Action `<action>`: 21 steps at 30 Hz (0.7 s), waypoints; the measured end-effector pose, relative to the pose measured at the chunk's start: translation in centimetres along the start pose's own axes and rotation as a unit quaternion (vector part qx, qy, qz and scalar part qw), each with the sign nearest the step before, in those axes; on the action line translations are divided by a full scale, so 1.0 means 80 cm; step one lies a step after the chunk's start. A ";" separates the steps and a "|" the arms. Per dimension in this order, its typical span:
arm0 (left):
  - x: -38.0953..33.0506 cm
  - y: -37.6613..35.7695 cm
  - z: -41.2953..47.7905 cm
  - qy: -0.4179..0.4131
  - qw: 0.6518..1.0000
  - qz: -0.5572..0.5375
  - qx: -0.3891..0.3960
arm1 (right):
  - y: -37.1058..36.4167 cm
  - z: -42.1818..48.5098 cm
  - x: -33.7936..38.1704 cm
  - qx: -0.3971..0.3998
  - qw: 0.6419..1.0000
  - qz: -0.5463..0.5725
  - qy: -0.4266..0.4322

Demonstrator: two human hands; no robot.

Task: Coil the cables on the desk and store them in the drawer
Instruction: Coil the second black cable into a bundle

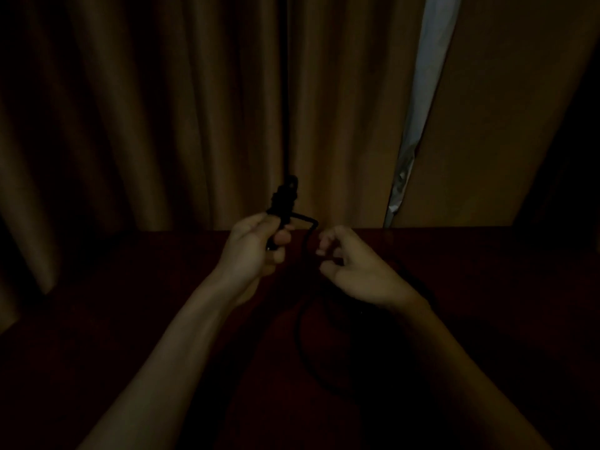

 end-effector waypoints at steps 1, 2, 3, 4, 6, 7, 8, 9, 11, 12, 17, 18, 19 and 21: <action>0.001 -0.004 -0.001 -0.001 1.000 0.008 0.012 | -0.003 0.000 -0.002 0.027 0.994 0.110 -0.012; 0.002 -0.007 -0.001 -0.003 1.000 0.017 0.021 | -0.004 -0.001 -0.001 0.050 0.978 0.201 -0.016; 0.002 -0.009 -0.001 -0.005 0.999 0.024 0.030 | -0.002 -0.002 0.003 0.066 0.963 0.262 -0.012; 0.002 -0.011 -0.001 -0.008 0.999 0.028 0.038 | 0.001 -0.004 0.008 0.080 0.949 0.304 -0.006; 0.003 -0.014 -0.002 -0.009 0.998 0.034 0.043 | 0.008 -0.008 0.016 0.085 0.938 0.336 0.006; 0.002 -0.015 -0.003 -0.009 0.998 0.039 0.041 | 0.013 -0.010 0.020 0.070 0.939 0.335 0.016; 0.002 -0.016 -0.003 -0.010 0.998 0.048 0.040 | 0.017 -0.011 0.023 0.047 0.945 0.323 0.034; 0.002 -0.017 -0.003 -0.012 0.998 0.054 0.043 | 0.020 -0.012 0.028 0.026 0.951 0.300 0.063; 0.002 -0.020 -0.004 -0.009 0.998 0.045 0.052 | 0.019 -0.015 0.038 0.013 0.955 0.275 0.113; 0.001 -0.021 -0.005 -0.007 0.998 0.031 0.057 | 0.019 -0.016 0.040 0.011 0.954 0.274 0.121; -0.014 -0.030 -0.010 0.016 0.991 -0.077 0.112 | 0.036 -0.016 0.027 -0.039 0.963 0.240 0.112; -0.017 -0.034 -0.012 0.022 0.986 -0.096 0.134 | 0.039 -0.017 0.023 -0.045 0.964 0.238 0.112; -0.018 -0.039 -0.015 0.030 0.981 -0.113 0.155 | 0.043 -0.017 0.018 -0.051 0.964 0.234 0.112; -0.020 -0.048 -0.020 0.042 0.973 -0.135 0.185 | 0.048 -0.017 0.012 -0.060 0.967 0.222 0.107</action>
Point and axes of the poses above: each hand's wrist, its own z-axis towards the middle knuckle, its own y-axis out of the back of the hand, x = y × z, the point moved 9 cm from there along z, towards the middle knuckle, and after that the axes turned 11 degrees about -y, right-handed, at the moved point
